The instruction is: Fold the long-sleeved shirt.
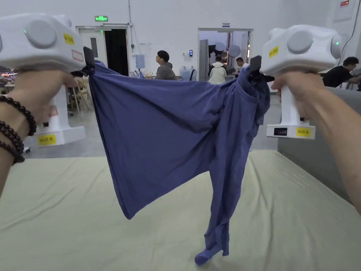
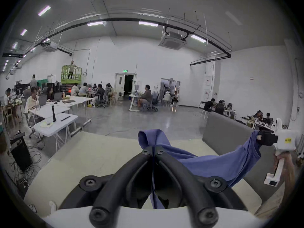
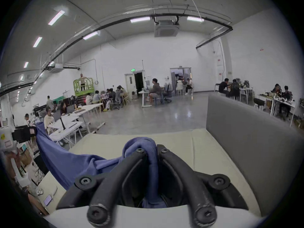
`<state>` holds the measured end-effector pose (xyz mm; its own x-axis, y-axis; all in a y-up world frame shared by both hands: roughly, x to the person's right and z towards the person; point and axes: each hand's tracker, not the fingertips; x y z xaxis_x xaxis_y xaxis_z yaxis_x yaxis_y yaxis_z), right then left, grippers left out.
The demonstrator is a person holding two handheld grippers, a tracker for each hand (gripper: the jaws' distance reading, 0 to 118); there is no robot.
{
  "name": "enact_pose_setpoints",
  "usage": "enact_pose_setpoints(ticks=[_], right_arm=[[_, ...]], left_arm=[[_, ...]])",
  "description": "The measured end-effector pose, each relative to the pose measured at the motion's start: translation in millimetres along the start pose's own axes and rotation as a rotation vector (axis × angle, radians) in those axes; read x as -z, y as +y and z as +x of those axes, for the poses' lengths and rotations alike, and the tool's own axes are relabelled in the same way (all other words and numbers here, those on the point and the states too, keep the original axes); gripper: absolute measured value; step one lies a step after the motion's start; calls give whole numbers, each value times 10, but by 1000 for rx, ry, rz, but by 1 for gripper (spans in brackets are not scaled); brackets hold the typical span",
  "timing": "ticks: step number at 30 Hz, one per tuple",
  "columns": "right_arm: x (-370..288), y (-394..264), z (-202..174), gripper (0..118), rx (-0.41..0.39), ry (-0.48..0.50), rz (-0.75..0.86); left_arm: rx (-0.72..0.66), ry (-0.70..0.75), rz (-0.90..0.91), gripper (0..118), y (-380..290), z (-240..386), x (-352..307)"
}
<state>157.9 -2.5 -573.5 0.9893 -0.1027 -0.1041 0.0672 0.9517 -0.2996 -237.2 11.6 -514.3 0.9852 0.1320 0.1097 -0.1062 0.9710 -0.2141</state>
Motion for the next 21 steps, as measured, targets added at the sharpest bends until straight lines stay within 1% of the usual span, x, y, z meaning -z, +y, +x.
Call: enact_pose_setpoints(ticks=[2,4,8,10,11,13,14,17,19,20,21], right_arm=[[198,-356,76,5,34,-3,-64],[425,-771,114,5,48,-1,-120],[796,-1753,190,5,63,-26,-215],[957,-2219,254,6,116,-31,-290],[1040,-2413,292,5,136,-26,-320],[1096,-2738,342,5,150,-33,-358],[1109,-2833,366,5,173,-47,-377],[1062,-2994,427,5,164,-54,-386],[862,-3023,377,5,141,-56,-387],[755,-3049,345,5,126,-52,-391],[637,-3086,297,5,73,-66,-399]], left_arm=[[15,11,-39,0,-358,38,209],[9,20,-100,0,-772,55,422],[-74,25,-248,0,-1735,34,815],[-125,14,-325,0,-2221,18,958],[-129,18,-360,0,-2428,17,1010],[-112,15,-364,0,-2762,31,1042],[-102,17,-364,0,-2875,45,1034],[-81,-4,-393,0,-3083,123,957],[-80,4,-395,0,-3150,220,807],[-88,9,-388,0,-3190,265,711],[-99,11,-379,0,-3113,194,842]])
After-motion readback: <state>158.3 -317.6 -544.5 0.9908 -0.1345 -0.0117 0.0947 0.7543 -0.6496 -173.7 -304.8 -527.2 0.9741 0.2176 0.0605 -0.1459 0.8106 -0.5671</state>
